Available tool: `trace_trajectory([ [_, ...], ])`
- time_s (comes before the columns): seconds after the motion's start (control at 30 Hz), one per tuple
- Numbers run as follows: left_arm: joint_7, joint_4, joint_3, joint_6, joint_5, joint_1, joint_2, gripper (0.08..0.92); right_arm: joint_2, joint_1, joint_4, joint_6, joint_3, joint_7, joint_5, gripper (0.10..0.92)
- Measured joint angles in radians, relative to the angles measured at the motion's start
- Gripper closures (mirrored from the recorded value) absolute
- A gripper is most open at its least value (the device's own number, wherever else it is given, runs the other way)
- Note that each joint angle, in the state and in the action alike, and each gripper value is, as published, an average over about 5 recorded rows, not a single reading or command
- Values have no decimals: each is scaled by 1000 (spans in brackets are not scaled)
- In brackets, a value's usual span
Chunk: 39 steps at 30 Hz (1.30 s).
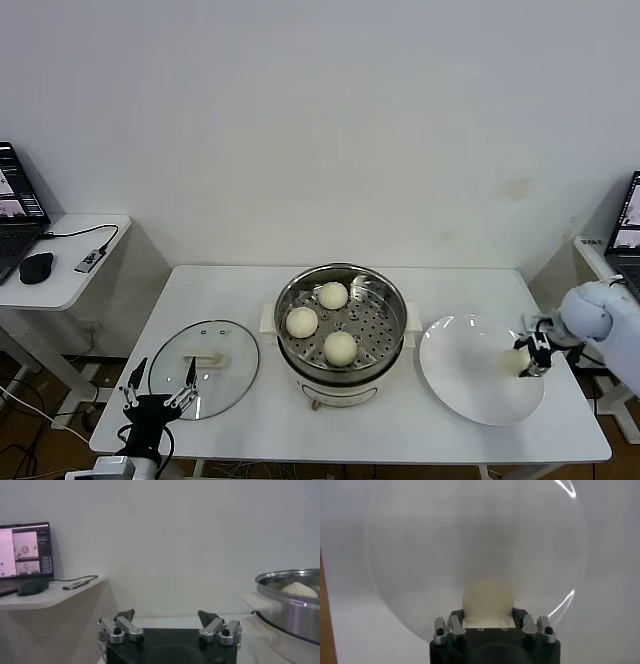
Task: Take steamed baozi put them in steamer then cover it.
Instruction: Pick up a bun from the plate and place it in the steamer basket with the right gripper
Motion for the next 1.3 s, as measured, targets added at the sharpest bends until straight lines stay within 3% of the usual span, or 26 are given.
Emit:
trace_trajectory([
  [0.4, -1, 0, 14, 2, 0, -12, -2, 177, -32, 404, 151, -92, -307, 16, 220, 421],
  [0.73, -1, 5, 12, 2, -3, -16, -1, 177, 73, 740, 268, -217, -568, 91, 450, 415],
  [1.03, -2, 7, 10, 3, -2, -18, -14, 177, 225, 832, 312, -349, -676, 192, 632, 414],
  [1.3, -3, 10, 11, 3, 1, -20, -21, 177, 325, 809, 304, -434, -712, 269, 698, 414],
])
